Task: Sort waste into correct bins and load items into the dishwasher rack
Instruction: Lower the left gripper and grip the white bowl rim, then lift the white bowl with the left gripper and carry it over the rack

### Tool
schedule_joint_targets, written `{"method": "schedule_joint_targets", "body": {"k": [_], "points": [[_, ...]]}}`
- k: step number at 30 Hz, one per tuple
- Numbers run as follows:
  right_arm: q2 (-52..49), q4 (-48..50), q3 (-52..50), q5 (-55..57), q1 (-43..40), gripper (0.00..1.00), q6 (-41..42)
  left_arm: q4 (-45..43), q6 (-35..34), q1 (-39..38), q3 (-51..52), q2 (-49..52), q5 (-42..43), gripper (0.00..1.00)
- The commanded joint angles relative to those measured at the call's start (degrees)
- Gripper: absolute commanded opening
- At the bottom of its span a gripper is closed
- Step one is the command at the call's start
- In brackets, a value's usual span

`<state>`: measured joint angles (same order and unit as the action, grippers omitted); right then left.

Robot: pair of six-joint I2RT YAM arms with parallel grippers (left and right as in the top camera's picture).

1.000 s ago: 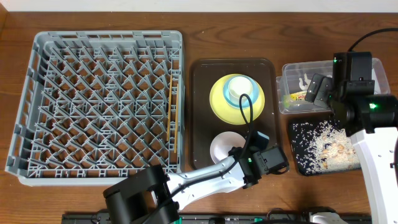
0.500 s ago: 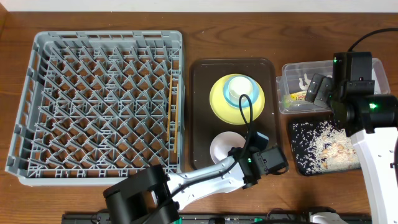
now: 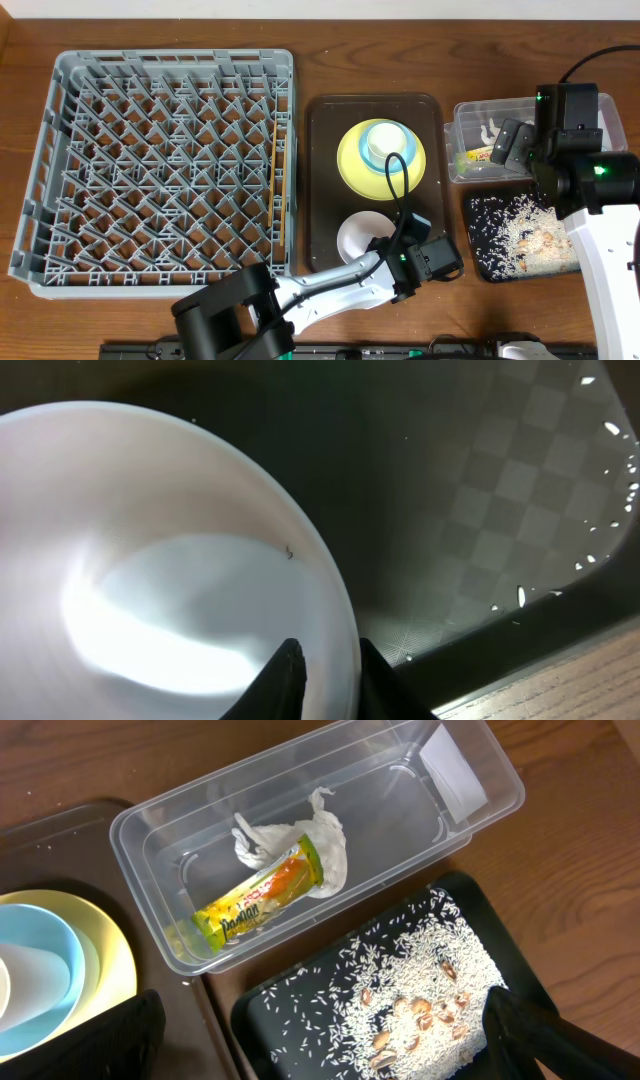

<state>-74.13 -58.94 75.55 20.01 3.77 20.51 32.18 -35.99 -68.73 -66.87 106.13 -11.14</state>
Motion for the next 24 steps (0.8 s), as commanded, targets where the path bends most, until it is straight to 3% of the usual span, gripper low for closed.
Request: {"method": "schedule_joint_targets", "body": {"k": [1, 6, 16, 21, 24], "points": [[0.3, -0.1, 0.1, 0.9, -0.1, 0.99, -0.4, -0.2, 0.2, 0.1, 0.6, 0.8, -1.4, 0.19], [0.3, -0.1, 0.1, 0.9, 0.0, 0.99, -0.4, -0.2, 0.2, 0.1, 0.6, 0.8, -1.4, 0.06], [0.3, -0.1, 0.1, 0.9, 0.0, 0.99, -0.4, 4.3, 0.5, 0.8, -1.2, -9.9, -1.1, 0.06], [0.3, -0.1, 0.1, 0.9, 0.0, 0.99, -0.4, 5.3, 6.7, 7.3, -2.7, -22.5, 7.9, 0.06], [0.3, -0.1, 0.1, 0.9, 0.0, 0.99, -0.4, 5.1, 9.8, 15.9, -3.6, -29.5, 17.0, 0.06]]}}
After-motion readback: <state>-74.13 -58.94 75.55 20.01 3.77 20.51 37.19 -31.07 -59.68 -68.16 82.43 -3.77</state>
